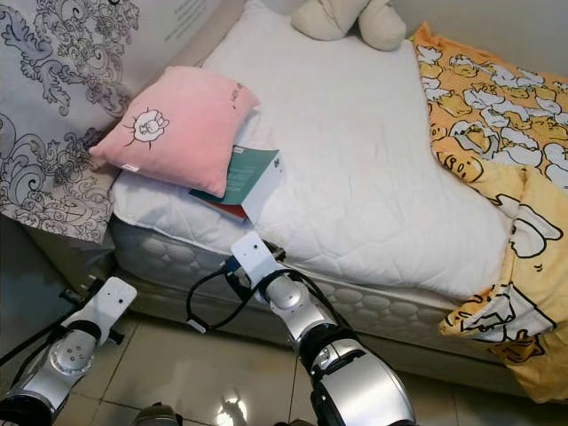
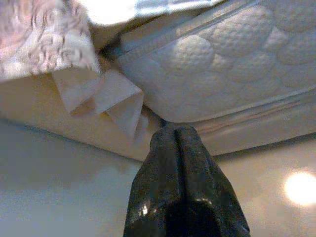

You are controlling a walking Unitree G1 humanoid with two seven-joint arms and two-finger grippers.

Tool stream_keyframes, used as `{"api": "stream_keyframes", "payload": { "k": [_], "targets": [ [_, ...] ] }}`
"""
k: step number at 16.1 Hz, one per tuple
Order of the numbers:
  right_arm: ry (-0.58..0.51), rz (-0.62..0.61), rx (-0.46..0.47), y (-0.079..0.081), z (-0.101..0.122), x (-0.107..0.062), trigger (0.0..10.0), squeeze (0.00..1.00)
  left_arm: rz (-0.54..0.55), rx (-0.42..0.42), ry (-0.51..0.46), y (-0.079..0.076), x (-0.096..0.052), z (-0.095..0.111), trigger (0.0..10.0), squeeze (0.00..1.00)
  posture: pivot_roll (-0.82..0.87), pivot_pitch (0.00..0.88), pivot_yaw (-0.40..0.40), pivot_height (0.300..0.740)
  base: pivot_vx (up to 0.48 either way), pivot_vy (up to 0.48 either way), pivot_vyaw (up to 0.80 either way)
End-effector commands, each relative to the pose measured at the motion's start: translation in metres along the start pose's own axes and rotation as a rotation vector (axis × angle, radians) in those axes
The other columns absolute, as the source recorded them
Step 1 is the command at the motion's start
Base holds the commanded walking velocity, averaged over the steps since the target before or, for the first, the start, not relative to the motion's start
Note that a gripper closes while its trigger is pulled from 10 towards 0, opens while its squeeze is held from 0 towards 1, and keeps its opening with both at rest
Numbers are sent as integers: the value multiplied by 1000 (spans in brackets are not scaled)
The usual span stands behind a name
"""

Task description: Clean up the room

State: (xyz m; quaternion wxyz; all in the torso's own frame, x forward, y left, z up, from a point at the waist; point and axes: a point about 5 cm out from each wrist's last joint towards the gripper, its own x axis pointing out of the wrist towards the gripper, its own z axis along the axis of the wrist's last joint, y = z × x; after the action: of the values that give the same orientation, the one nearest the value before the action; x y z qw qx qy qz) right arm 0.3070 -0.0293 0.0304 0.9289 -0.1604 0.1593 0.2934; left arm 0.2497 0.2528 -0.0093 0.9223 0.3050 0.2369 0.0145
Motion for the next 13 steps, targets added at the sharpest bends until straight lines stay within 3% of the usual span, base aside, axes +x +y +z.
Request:
{"api": "stream_keyframes", "payload": {
  "k": [1,3,4,5,7,9,10,13],
  "targets": [
    [-47,-28,-23,-6,11,2,10000,0,-8,-231,45,-10,1,-2,10000,0,278,26,-146,740,0,0,0],
    [3,-75,-36,-11,-4,-3,10000,0,-2,-389,112,-21,0,-7,10000,0,277,16,-154,740,0,0,0],
    [71,-115,-10,-16,-22,-9,10000,0,-30,-339,120,-30,1,-4,10000,0,275,13,-154,740,0,0,0],
    [143,-165,50,-22,-41,-17,10000,0,-84,-191,66,-38,2,5,10000,0,277,11,-154,740,0,0,0],
    [156,-173,74,-22,-51,-23,10000,0,-124,19,-16,-34,5,14,10000,0,273,2,-128,740,0,0,0],
    [160,-186,110,-23,-55,-25,10000,0,-133,113,-57,-24,8,18,10000,0,257,2,-104,740,0,0,-400],
    [163,-188,114,-23,-56,-25,10000,0,-136,129,-64,-23,8,18,10000,0,257,2,-104,740,0,0,-800],
    [138,-191,108,-22,-52,-24,10000,0,-182,294,-141,-27,8,25,10000,0,238,9,-61,740,0,0,-694]
  ]
}}
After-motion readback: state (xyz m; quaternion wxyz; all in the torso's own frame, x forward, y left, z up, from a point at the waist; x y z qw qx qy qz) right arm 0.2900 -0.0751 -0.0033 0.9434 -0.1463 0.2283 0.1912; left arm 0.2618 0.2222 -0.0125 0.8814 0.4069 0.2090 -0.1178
